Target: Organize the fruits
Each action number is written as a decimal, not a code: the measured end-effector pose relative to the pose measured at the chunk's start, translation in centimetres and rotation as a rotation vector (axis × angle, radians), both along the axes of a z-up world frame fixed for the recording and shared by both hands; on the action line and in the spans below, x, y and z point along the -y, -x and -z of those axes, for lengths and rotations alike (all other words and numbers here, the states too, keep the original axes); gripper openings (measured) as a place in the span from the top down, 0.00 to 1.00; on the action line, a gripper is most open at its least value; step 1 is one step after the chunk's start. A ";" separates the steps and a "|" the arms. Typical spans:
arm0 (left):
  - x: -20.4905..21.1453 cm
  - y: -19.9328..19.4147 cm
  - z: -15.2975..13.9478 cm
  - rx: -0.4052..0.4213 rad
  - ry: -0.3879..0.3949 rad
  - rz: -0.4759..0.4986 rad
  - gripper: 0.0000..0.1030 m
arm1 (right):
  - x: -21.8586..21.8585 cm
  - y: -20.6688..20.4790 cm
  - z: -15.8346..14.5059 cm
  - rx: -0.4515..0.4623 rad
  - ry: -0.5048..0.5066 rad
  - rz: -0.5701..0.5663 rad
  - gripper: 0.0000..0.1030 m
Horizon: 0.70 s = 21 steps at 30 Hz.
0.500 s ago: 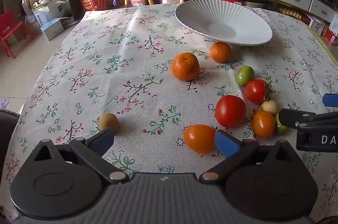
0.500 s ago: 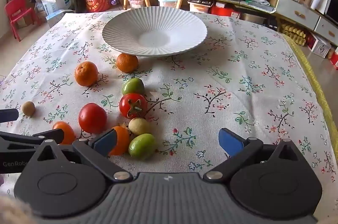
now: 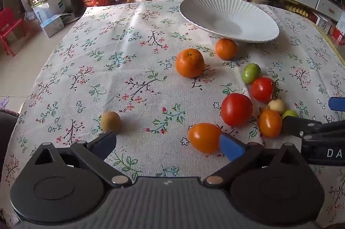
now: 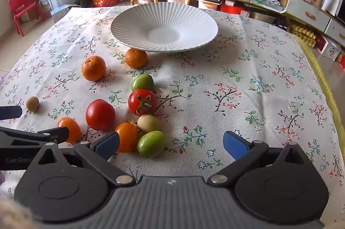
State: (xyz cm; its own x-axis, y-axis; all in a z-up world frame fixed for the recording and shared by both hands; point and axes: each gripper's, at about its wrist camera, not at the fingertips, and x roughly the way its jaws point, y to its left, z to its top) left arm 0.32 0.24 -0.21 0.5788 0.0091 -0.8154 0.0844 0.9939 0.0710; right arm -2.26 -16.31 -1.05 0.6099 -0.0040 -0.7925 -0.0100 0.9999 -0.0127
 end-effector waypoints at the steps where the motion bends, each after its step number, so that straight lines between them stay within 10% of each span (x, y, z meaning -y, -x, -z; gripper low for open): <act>1: 0.0 0.0 0.0 -0.002 -0.001 0.001 0.04 | 0.0 0.0 0.1 -0.001 0.000 0.001 0.01; 21: 0.0 0.2 0.2 -0.008 -0.002 0.002 0.04 | 0.0 0.1 0.0 -0.020 0.002 -0.012 0.01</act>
